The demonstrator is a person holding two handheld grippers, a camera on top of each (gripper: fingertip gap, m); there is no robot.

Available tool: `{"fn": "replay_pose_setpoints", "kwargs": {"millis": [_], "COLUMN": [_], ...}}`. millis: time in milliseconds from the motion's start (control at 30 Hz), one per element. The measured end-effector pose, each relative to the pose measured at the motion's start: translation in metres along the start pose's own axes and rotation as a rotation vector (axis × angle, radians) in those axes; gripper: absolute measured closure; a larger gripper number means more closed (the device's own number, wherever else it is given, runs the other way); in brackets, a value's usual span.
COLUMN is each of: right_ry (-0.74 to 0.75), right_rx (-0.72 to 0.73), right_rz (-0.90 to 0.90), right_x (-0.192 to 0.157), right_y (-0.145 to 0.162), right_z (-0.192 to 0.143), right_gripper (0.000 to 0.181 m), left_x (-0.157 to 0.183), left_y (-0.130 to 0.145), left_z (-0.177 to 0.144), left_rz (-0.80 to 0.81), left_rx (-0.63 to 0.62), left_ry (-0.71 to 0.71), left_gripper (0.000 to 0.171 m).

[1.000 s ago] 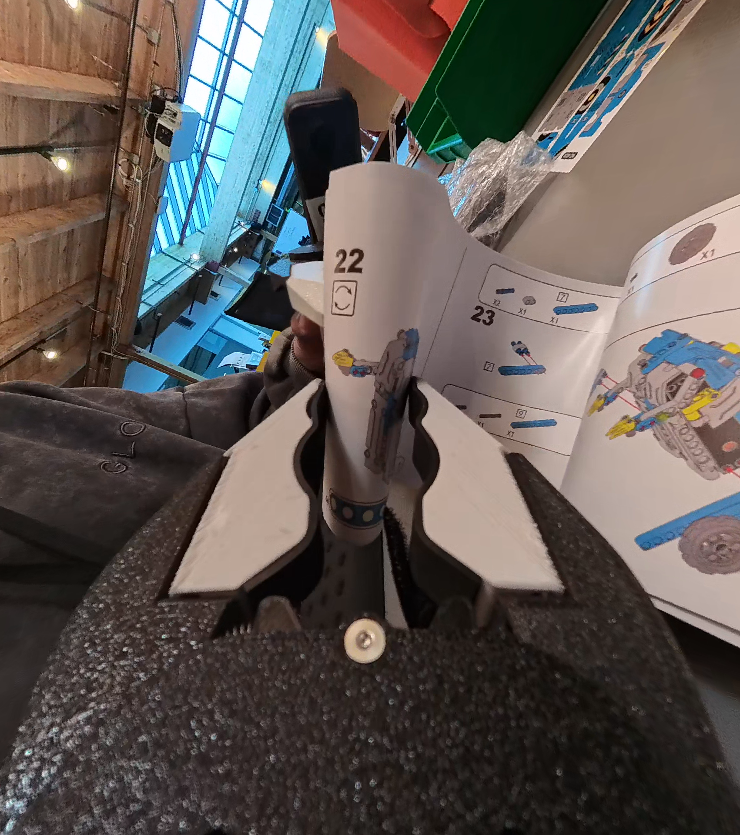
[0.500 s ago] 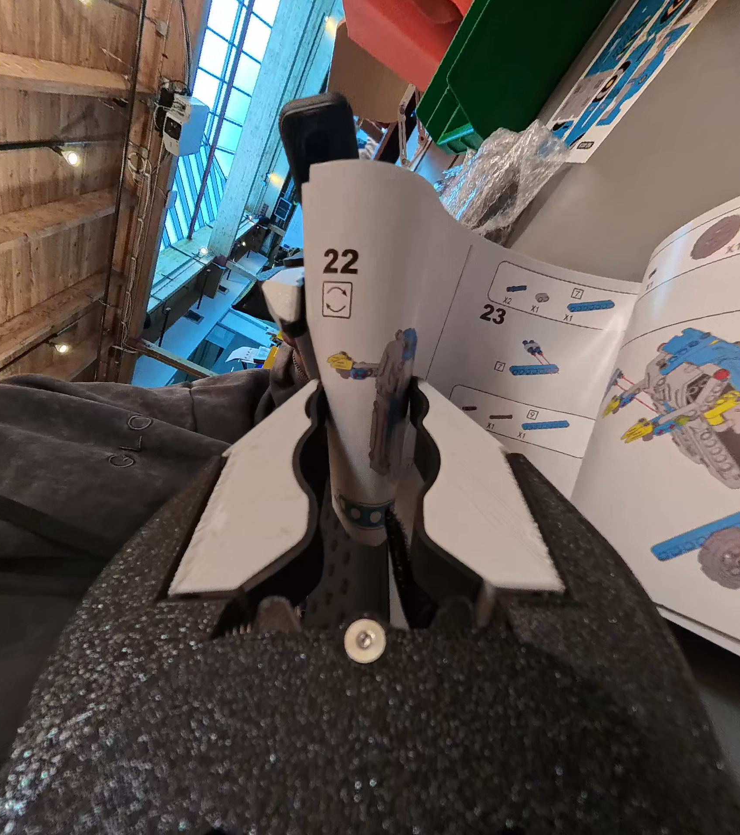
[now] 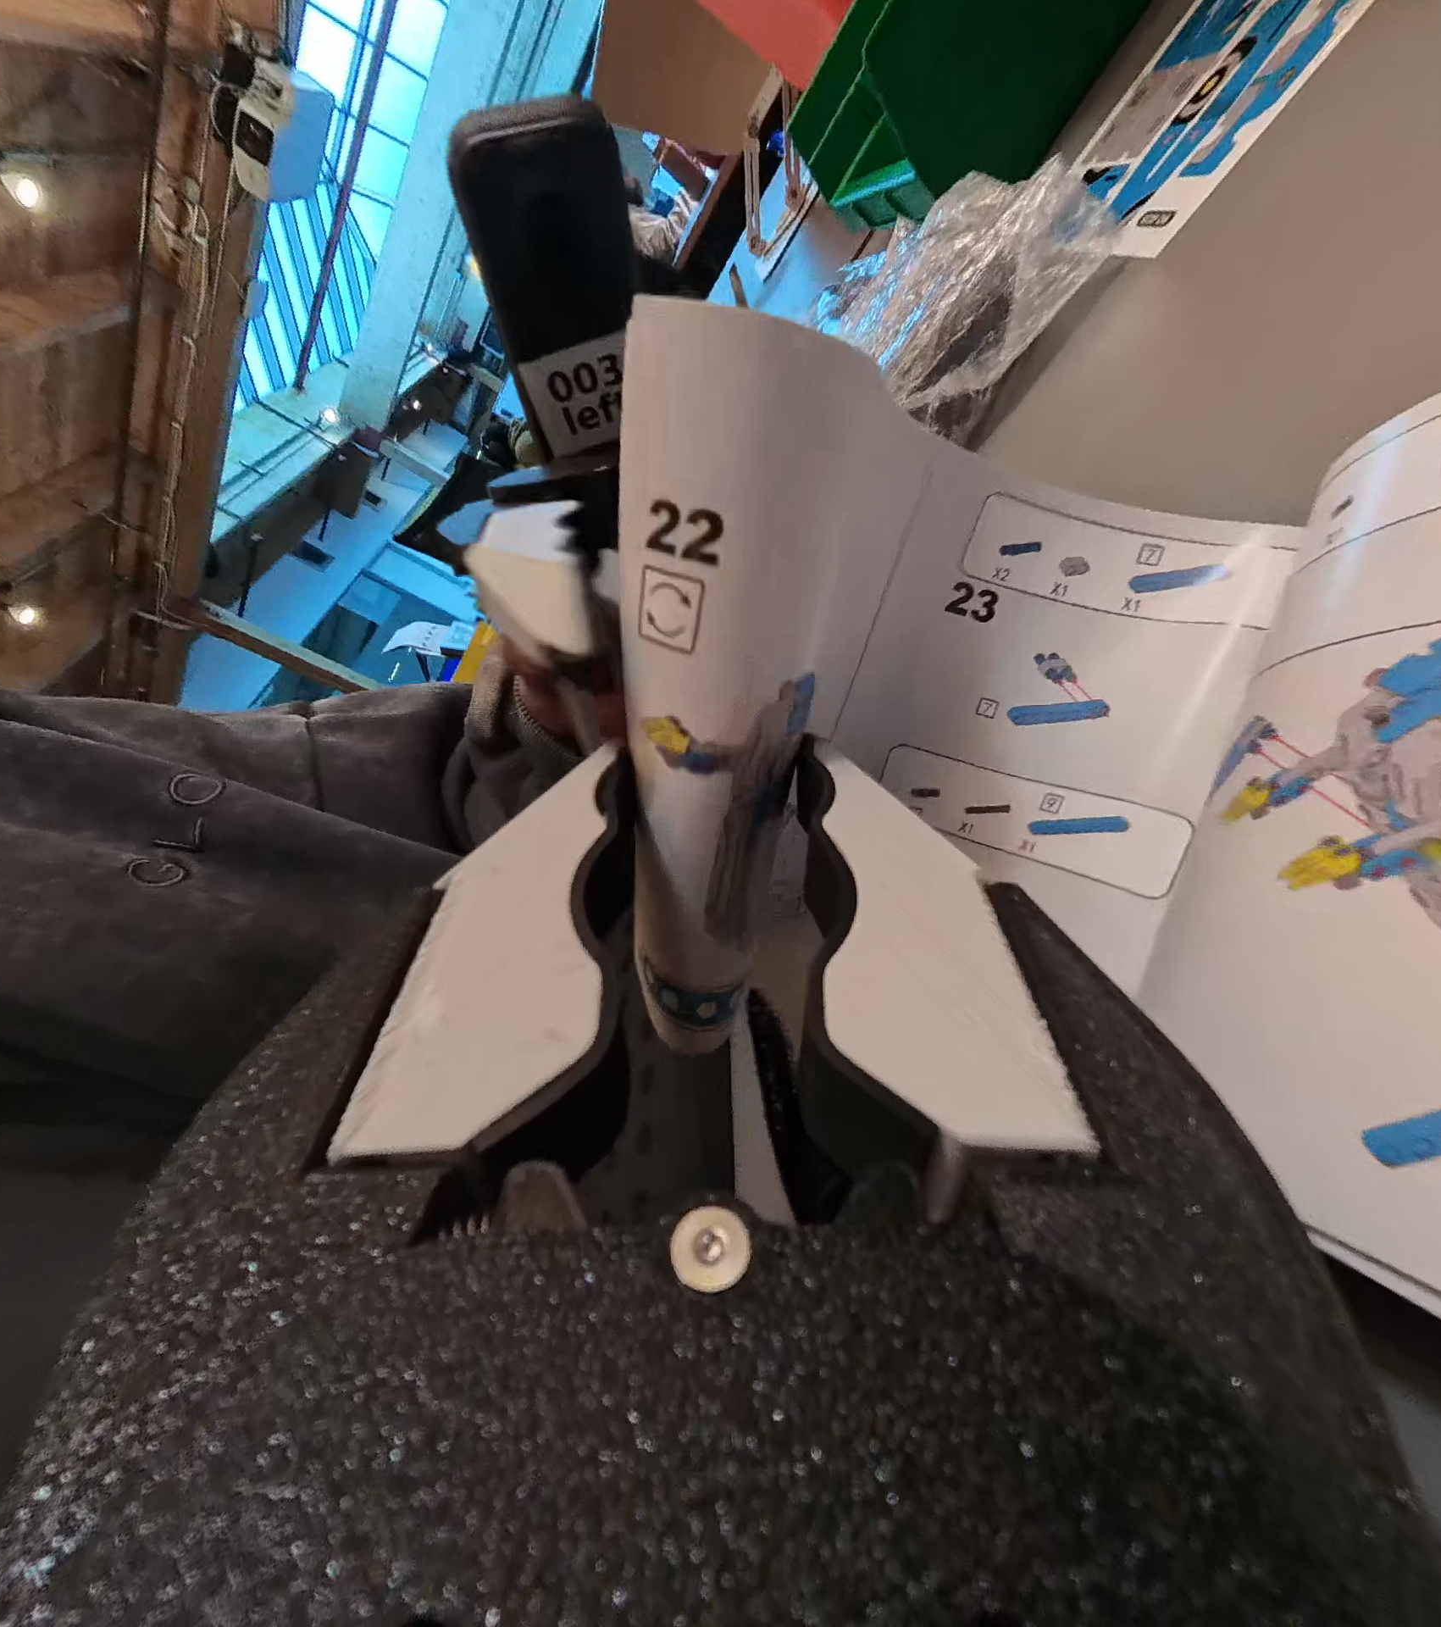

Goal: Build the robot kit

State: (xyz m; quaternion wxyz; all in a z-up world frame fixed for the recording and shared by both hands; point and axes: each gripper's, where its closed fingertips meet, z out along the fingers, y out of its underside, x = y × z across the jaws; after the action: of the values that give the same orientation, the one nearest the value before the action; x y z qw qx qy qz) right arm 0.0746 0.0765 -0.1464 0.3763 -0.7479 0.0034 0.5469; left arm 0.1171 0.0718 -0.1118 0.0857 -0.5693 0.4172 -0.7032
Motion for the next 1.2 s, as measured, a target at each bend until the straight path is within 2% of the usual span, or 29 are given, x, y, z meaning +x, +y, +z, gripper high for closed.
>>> {"fn": "replay_pose_setpoints", "kwargs": {"millis": [67, 200, 333, 500, 733, 900, 1200], "right_ry": [0.022, -0.008, -0.01, -0.015, -0.019, -0.025, -0.023], "right_rx": [-0.012, 0.024, 0.033, 0.031, 0.033, 0.056, 0.1], "right_rz": [-0.008, -0.01, 0.001, 0.009, 0.015, 0.036, 0.079], "right_x": [0.003, -0.002, 0.0, 0.0, 0.002, 0.004, 0.01], "right_y": [0.003, -0.004, -0.006, -0.006, -0.007, -0.01, -0.016], "right_z": [0.001, -0.008, -0.013, -0.01, -0.013, -0.016, -0.024], "right_gripper": [0.148, 0.137, 0.135, 0.148, 0.148, 0.152, 0.155], "left_x": [0.0, 0.006, 0.008, 0.008, 0.012, 0.004, 0.0], "left_y": [0.004, -0.002, -0.005, -0.004, -0.002, -0.001, 0.002], "left_z": [0.001, -0.006, -0.011, -0.011, -0.013, -0.016, -0.028], "left_rz": [-0.009, -0.061, -0.086, -0.139, -0.122, -0.118, -0.125], "left_rx": [-0.006, 0.025, 0.045, 0.051, 0.049, 0.048, 0.042], "left_ry": [0.005, 0.066, 0.092, 0.12, 0.122, 0.087, 0.058], "left_gripper": [0.171, 0.171, 0.171, 0.17, 0.166, 0.171, 0.171]}}
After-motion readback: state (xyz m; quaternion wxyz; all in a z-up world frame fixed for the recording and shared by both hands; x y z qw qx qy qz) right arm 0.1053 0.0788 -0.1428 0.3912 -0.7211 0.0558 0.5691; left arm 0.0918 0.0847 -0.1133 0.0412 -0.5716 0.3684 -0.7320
